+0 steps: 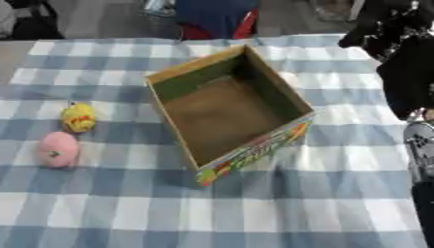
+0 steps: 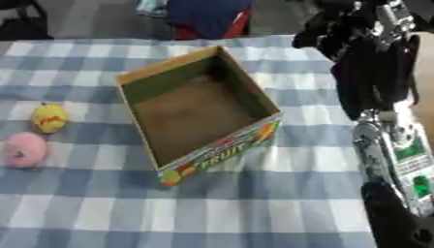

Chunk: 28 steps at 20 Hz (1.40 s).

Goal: Pick up objects on the table and place them in the box.

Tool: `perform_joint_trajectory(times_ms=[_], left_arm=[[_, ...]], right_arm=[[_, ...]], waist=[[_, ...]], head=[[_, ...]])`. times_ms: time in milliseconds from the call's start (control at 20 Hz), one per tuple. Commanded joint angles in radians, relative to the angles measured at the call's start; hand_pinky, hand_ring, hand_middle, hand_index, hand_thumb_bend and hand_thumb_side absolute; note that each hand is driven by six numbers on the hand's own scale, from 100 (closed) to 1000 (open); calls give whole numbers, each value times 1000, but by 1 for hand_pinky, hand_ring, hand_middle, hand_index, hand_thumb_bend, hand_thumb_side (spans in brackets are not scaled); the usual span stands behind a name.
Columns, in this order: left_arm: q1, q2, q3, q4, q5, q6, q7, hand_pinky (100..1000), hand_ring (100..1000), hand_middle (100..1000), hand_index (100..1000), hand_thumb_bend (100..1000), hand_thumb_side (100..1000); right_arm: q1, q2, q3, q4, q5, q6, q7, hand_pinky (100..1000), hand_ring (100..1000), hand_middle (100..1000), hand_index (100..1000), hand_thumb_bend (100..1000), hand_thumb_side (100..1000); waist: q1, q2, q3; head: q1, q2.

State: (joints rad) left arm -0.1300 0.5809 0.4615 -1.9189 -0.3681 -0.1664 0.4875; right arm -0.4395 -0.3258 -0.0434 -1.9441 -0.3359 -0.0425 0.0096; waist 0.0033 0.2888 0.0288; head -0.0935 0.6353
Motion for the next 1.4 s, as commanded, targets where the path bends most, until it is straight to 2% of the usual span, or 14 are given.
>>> perform_joint_trajectory(times_ms=[50,450,800,1100,1400], left_arm=[[0,94,-2,33,-51,8,-16,369,660,607,829,542,715],[-28,263,-45,159,-146,-4,-75,400,685,625,853,549,760],[-87,404,-119,289,-236,-82,-198,461,733,661,884,547,791],[-156,490,-193,389,-300,-142,-302,485,754,693,906,605,800],[-244,519,-271,497,-302,-217,-393,494,772,712,917,604,797]], right_arm=[[-12,-9,-12,-23,1,-2,-6,602,556,524,719,100,1000],[-12,-14,-15,-23,4,-5,-12,602,556,524,720,100,1000],[-16,-18,-14,-20,5,-8,-12,602,557,525,720,100,1000],[-19,-19,-11,-17,5,-10,-10,603,557,525,720,100,1000],[-21,-13,-7,-15,3,-11,-7,603,558,525,720,100,1000]], waist=[[2,-20,-1],[5,-22,-4],[3,-21,-11],[4,-22,-24],[1,-26,-32]], head=[[-3,14],[-15,2],[-7,-11],[2,-12],[9,-18]])
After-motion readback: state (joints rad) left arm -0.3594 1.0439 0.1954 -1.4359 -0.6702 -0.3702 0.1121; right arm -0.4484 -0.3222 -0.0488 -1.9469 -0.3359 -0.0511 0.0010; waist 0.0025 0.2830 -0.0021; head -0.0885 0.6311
